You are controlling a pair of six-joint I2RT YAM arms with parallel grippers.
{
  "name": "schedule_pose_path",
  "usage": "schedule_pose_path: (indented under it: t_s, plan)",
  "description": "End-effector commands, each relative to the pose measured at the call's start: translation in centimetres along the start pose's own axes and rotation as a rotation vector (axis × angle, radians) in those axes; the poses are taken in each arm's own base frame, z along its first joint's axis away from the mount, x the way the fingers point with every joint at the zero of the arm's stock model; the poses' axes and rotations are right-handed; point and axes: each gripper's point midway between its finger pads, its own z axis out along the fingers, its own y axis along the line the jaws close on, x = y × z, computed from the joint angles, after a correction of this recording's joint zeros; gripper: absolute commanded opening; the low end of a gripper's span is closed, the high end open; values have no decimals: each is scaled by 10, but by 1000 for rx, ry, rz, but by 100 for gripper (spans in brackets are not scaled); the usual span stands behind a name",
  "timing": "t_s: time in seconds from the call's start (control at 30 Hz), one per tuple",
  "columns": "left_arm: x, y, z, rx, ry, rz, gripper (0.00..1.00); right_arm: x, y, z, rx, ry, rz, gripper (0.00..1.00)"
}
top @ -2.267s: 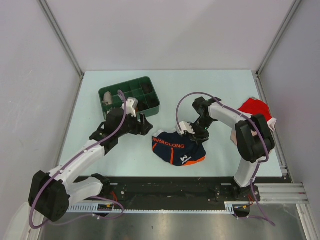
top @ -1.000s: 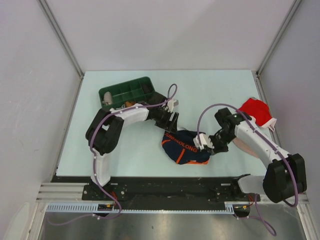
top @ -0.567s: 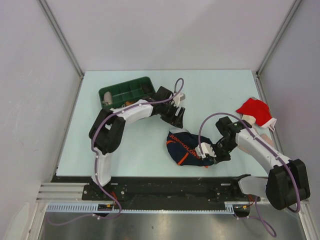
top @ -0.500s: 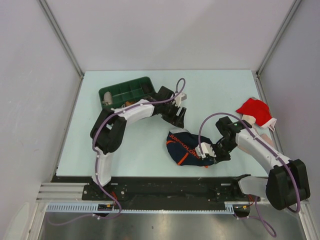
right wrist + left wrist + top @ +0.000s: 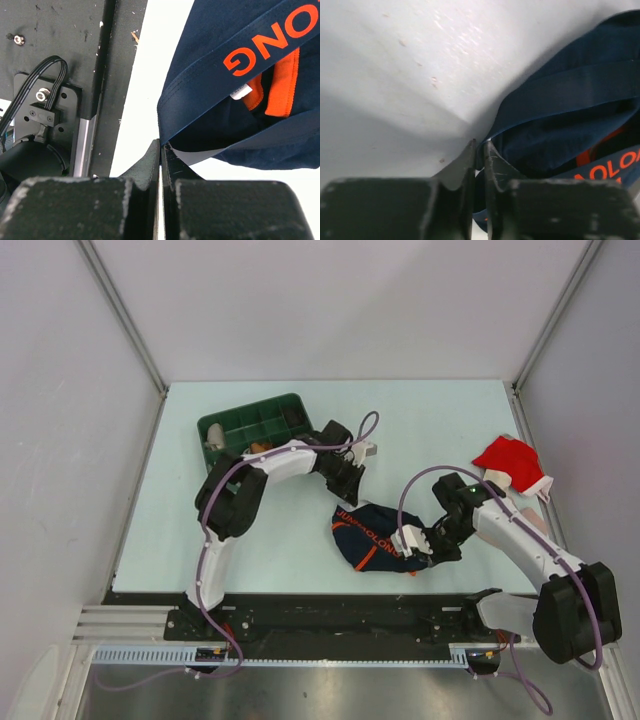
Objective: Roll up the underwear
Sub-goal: Flatten out the underwear at the center of the board.
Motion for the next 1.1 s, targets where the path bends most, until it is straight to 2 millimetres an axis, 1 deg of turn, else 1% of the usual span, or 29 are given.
schedule_pose_path:
  t_s: [0.0,0.03,0.1,0.13,0.17,0.2,0.23,0.27,0.3,0.33,0.37,0.4,0.43,0.5,0.53,0.6,0.63,0.67,0.7,0.73,0.77,0.8,0.83,0.87,0.9,0.97,1.0,1.03,1.07]
  plan:
    - [-4,-22,-12,115,-8,46,8,2,-2,-5,33,15,-5,1]
    - [-6,-25,-16,124,-20,47,0,3,-4,-7,49,20,-7,1]
    - [-12,-26,-32,122,-57,33,0,5,-11,-13,92,45,12,0]
    - [-18,-25,-39,117,-91,33,0,6,-18,-18,128,51,18,0]
    - [-22,-20,-49,108,-121,21,0,6,-23,-23,152,56,31,0]
    - [-27,-26,-68,103,-165,-6,0,0,-34,-36,201,49,47,0]
    - [-37,-19,-82,81,-228,-9,0,-2,-39,-44,228,42,71,0]
    - [-43,-20,-97,67,-272,-14,0,-6,-46,-53,257,35,77,0]
    - [-39,-19,-105,49,-291,-48,0,-14,-56,-69,300,28,66,0]
    - [-54,-29,-136,24,-379,-15,0,-19,-57,-77,310,25,68,0]
    - [-57,-28,-148,-28,-416,-18,0,-24,-60,-85,332,20,61,0]
    - [-56,-31,-158,-46,-442,-39,0,-29,-63,-94,353,15,55,0]
    - [-65,-47,-190,-66,-525,-8,0,-40,-70,-113,402,6,35,0]
    - [-69,-54,-221,-125,-611,-11,0,-54,-73,-133,456,-2,-1,0]
    - [-70,-65,-250,-158,-680,10,0,-66,-75,-152,504,-10,-37,0]
    - [-66,-65,-280,-253,-742,-5,0,-80,-73,-177,578,-26,-86,0]
    - [-65,-68,-293,-279,-771,-4,0,-92,-73,-196,631,-38,-128,0]
    - [-61,-79,-320,-304,-832,10,0,-101,-70,-206,659,-55,-155,0]
    - [-56,-76,-332,-355,-849,-10,1,-108,-66,-216,686,-69,-178,0]
    - [-52,-80,-344,-373,-874,-9,0,-118,-59,-223,691,-95,-196,0]
    - [-46,-87,-362,-400,-912,-7,0,-130,-55,-241,730,-114,-221,0]
    - [-38,-83,-374,-452,-926,-26,0,-131,-50,-248,732,-122,-205,0]
    - [-33,-83,-381,-482,-936,-36,0,-139,-44,-254,739,-158,-221,0]
    - [-27,-82,-388,-506,-944,-45,0,-145,-41,-267,772,-164,-250,0]
    - [-15,-81,-398,-548,-954,-64,0,-144,-34,-266,761,-166,-255,0]
    - [-6,-86,-401,-537,-958,-68,0,-152,-17,-265,745,-201,-304,1]
    - [0,-96,-406,-512,-976,-59,0,-155,-11,-261,731,-227,-308,2]
    - [7,-104,-403,-469,-957,-49,0,-163,1,-259,736,-278,-329,0]
    - [13,-110,-401,-442,-947,-56,0,-166,6,-256,735,-302,-331,0]
